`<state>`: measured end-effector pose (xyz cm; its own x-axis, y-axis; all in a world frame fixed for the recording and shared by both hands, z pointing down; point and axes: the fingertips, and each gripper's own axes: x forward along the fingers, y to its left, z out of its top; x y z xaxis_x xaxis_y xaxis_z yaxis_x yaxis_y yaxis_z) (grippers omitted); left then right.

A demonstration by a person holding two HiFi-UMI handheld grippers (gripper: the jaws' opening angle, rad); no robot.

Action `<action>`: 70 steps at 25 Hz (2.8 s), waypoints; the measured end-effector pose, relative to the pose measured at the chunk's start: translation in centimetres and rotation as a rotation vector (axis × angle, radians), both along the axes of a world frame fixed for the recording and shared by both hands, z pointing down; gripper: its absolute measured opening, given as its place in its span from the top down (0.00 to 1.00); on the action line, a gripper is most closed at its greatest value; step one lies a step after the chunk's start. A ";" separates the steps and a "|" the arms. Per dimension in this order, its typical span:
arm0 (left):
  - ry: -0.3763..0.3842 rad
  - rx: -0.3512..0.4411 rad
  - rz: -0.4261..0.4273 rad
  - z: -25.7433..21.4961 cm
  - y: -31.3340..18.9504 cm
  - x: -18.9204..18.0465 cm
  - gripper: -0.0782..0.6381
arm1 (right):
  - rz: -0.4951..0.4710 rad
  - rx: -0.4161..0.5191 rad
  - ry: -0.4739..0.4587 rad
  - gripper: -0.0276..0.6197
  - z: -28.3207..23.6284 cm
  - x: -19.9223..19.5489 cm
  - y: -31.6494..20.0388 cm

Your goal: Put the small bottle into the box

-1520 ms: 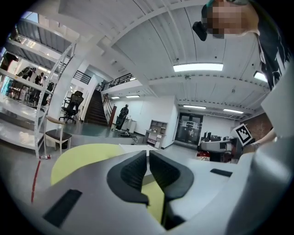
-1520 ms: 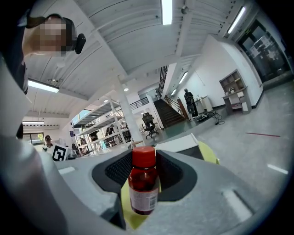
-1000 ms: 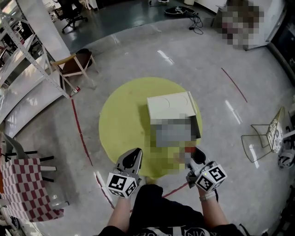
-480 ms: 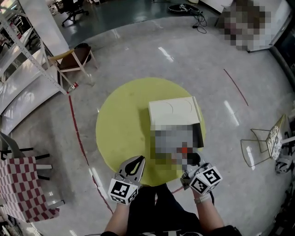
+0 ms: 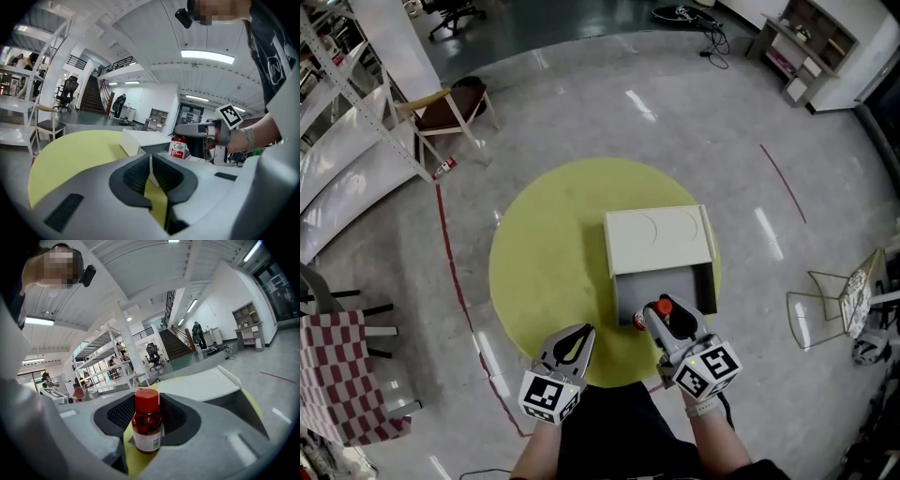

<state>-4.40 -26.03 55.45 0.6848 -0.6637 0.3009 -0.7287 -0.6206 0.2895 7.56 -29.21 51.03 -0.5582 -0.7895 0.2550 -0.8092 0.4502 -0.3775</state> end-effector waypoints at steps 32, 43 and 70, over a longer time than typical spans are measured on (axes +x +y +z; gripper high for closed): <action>0.032 -0.010 -0.084 0.6 -1.1 -1.4 0.86 | -0.276 0.022 0.406 0.72 5.2 -5.1 0.1; 0.043 0.002 -0.108 0.1 -0.9 -1.8 0.86 | -0.312 0.010 0.495 0.72 6.0 -5.7 0.6; 0.031 0.059 -0.077 -3.5 -2.5 -0.3 0.86 | -0.257 0.022 0.314 0.72 1.3 -3.6 0.5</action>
